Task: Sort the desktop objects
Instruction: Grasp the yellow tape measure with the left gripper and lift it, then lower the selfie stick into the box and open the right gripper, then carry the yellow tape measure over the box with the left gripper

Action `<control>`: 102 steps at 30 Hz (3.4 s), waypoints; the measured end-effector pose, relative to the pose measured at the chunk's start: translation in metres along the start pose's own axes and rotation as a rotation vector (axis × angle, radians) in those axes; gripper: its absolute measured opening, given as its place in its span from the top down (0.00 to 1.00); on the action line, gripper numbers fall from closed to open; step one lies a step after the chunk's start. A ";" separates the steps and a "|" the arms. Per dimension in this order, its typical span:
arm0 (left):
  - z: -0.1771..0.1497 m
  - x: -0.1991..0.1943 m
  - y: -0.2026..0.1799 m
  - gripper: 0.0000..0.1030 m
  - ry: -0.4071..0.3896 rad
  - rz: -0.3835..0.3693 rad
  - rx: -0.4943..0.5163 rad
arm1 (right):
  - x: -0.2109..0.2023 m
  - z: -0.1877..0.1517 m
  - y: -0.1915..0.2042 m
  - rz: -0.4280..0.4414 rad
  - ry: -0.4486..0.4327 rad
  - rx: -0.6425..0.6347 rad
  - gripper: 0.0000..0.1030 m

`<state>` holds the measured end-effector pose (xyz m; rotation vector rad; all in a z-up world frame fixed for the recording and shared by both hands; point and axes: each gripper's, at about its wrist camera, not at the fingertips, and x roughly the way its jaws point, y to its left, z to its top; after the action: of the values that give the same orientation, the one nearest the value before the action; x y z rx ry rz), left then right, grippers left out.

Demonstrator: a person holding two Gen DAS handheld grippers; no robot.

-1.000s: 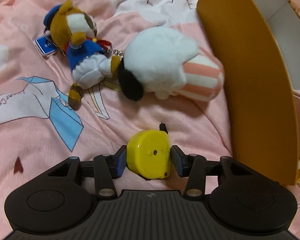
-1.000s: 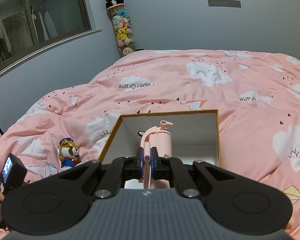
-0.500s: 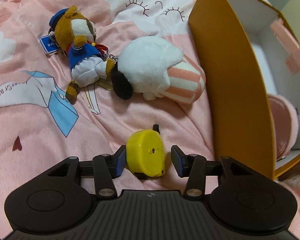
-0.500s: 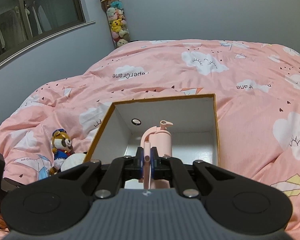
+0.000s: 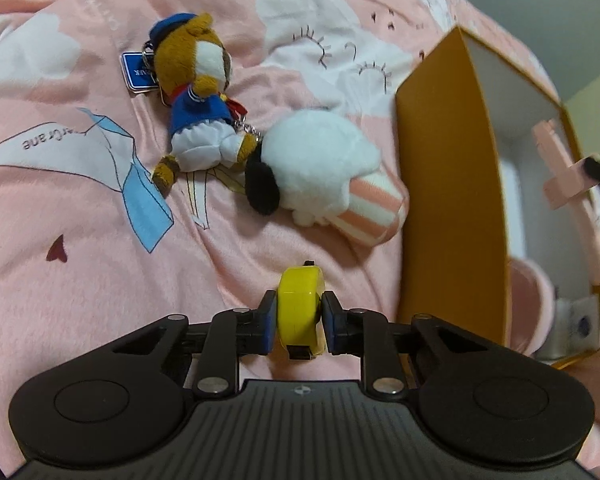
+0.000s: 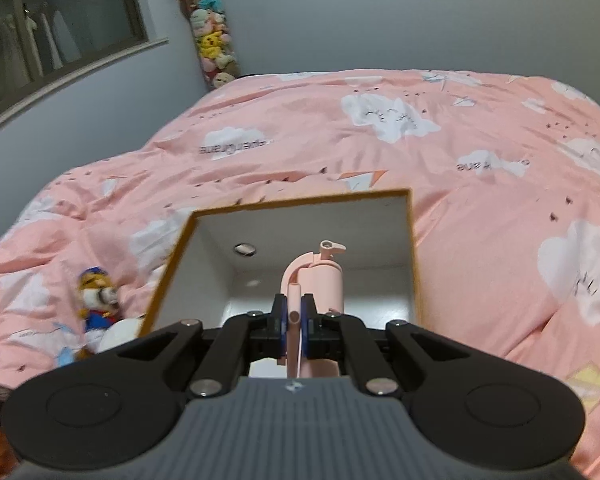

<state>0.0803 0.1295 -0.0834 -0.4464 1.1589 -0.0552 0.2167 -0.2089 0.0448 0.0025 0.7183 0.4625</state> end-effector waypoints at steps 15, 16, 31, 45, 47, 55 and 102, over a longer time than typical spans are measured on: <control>0.002 -0.030 -0.006 0.75 -0.124 -0.024 -0.001 | 0.089 0.008 0.008 -0.278 0.136 -0.014 0.93; 0.002 -0.032 -0.005 0.75 -0.131 -0.031 -0.005 | 0.091 0.007 0.008 -0.291 0.146 -0.020 0.93; -0.002 -0.047 -0.002 0.75 -0.194 -0.062 -0.004 | 0.094 0.005 0.019 -0.375 0.307 -0.240 0.89; -0.004 -0.042 -0.008 0.75 -0.177 -0.070 0.018 | 0.080 0.008 0.030 -0.229 0.363 -0.508 0.80; -0.004 -0.040 -0.010 0.75 -0.170 -0.070 0.021 | 0.080 0.000 0.039 -0.168 0.386 -0.621 0.77; -0.004 -0.041 -0.014 0.74 -0.175 -0.065 0.030 | 0.089 -0.044 0.057 -0.047 0.442 -1.148 0.68; -0.008 -0.060 -0.140 0.77 -0.138 -0.438 0.182 | -0.059 -0.034 -0.023 -0.249 -0.061 -0.274 0.62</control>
<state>0.0747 0.0160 0.0176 -0.5266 0.8948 -0.4993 0.1653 -0.2591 0.0529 -0.3260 0.5813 0.3172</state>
